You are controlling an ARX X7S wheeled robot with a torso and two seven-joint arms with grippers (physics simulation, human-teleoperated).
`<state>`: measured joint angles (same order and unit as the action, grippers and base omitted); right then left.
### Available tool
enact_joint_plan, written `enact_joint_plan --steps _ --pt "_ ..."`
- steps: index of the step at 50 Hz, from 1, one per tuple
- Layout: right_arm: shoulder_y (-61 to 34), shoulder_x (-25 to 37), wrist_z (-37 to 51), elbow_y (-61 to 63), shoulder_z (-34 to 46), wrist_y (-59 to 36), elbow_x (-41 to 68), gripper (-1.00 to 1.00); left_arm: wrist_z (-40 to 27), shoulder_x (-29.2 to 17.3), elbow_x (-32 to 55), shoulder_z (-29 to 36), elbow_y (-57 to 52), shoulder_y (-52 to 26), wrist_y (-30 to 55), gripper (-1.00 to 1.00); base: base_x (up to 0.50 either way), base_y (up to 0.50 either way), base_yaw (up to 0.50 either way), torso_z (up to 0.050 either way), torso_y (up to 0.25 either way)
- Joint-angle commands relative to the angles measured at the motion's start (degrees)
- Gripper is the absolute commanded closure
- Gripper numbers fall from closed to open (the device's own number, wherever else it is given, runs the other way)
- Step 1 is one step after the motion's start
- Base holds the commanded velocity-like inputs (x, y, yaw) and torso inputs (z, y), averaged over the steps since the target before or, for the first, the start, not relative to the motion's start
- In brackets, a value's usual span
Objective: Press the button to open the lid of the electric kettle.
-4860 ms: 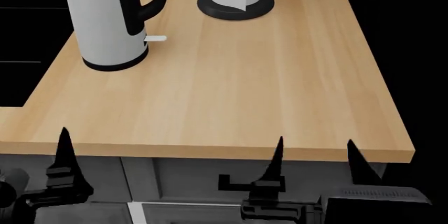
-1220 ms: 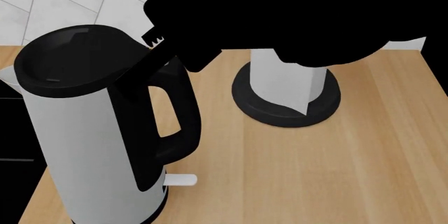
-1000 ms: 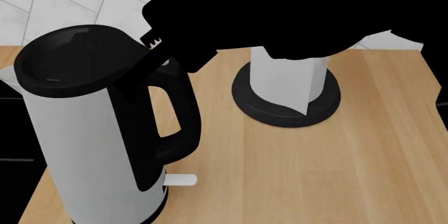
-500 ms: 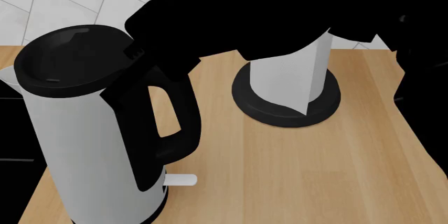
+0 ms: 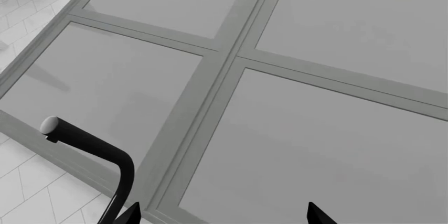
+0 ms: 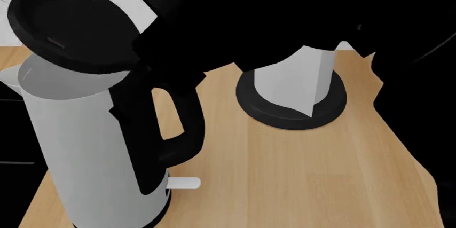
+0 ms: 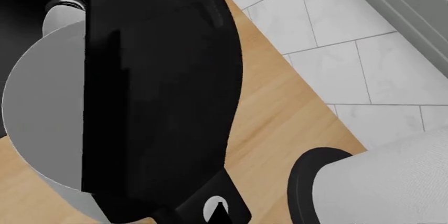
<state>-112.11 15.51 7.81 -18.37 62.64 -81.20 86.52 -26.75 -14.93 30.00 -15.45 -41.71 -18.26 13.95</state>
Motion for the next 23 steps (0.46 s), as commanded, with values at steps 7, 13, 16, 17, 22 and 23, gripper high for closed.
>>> enact_joint_plan --steps 7,13,16,17,22,23 --pt "0.8 -2.1 -2.6 -2.5 4.3 0.3 -2.6 1.0 -0.5 -0.5 0.5 0.0 0.0 0.0 -0.3 -1.0 0.0 0.0 0.0 0.0 0.0" --pt "1.5 -2.6 -3.6 -1.6 6.2 -0.6 -2.8 1.0 -0.6 -0.6 0.4 0.3 0.0 0.1 -0.4 -1.0 0.0 0.0 0.0 0.0 0.0" --pt "1.6 -2.5 -3.3 -1.5 6.4 -0.6 -2.6 1.0 -0.5 -0.6 0.3 0.4 0.2 0.2 -0.6 -1.0 0.01 0.0 0.0 0.0 0.0" --pt "1.6 -2.5 -3.3 -1.5 6.5 -0.5 -2.7 1.0 -0.6 -0.6 0.3 0.5 0.1 0.2 -0.6 -1.0 0.01 0.0 0.0 0.0 0.0" --pt "1.4 -2.5 -3.0 -1.5 6.6 -0.4 -2.4 1.0 -0.7 -0.7 0.3 0.5 0.1 0.2 -0.7 -1.0 0.01 0.0 0.0 0.0 0.0" --pt "1.4 -2.5 -2.8 -1.4 6.6 -0.5 -2.2 1.0 -0.8 -0.8 0.4 0.5 0.0 0.2 -0.6 -1.0 0.0 0.0 0.0 0.0 0.0"
